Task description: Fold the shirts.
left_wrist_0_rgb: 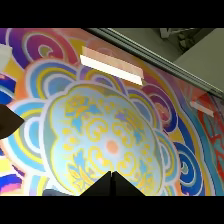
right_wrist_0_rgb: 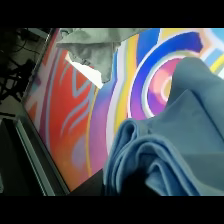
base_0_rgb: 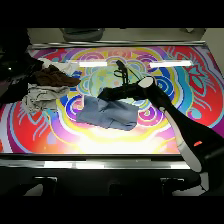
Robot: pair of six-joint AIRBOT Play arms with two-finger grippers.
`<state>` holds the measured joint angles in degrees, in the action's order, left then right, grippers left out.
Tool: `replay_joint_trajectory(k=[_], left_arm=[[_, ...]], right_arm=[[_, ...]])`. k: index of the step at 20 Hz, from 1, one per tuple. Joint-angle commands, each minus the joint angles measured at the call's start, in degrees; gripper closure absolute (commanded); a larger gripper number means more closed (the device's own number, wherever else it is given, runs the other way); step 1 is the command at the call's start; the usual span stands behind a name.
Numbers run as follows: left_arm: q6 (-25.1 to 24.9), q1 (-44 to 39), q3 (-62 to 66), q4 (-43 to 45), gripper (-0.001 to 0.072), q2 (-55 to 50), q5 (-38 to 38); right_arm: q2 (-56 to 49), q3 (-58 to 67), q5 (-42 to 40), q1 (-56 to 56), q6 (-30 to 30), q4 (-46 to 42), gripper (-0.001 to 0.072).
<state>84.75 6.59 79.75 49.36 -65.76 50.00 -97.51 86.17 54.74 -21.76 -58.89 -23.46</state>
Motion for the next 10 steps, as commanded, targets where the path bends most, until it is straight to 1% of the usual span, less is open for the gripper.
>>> replay_joint_trajectory(k=[1,2,3,4,5,6,7,10], left_arm=[[0.3,2.2,0.0,2.1,0.0678,3.1,2.3],[0.3,1.7,-0.3,2.1,0.0678,3.0,2.3],[0.3,1.2,-0.7,2.1,0.0678,3.0,2.3],[0.3,0.9,-1.4,2.2,0.0677,2.9,2.3],[0.2,0.9,-2.1,2.2,0.0677,2.9,2.3],[0.1,1.0,-2.7,2.4,0.0677,3.0,2.3],[0.1,1.0,-2.9,3.3,0.0677,3.0,2.3],[0.1,1.0,-3.0,6.4,0.0677,3.0,2.5]], right_arm=[[-7.4,0.1,-6.1,-4.8,0.0,9.9,0.0654],[-8.4,0.1,-7.5,-5.6,0.1,12.5,0.0558],[-9.2,0.1,-8.0,-6.1,1.2,15.2,0.0255],[-9.2,0.1,-7.0,-6.1,5.1,16.9,0.0081],[-8.7,0.1,-5.0,-4.9,7.3,15.9,0.0083],[-7.9,0.1,-2.6,-2.8,7.3,12.6,0.0083],[-6.6,0.1,0.2,0.2,6.8,7.1,0.0083],[-0.5,0.0,10.7,12.7,-1.7,-18.5,0.0083]])
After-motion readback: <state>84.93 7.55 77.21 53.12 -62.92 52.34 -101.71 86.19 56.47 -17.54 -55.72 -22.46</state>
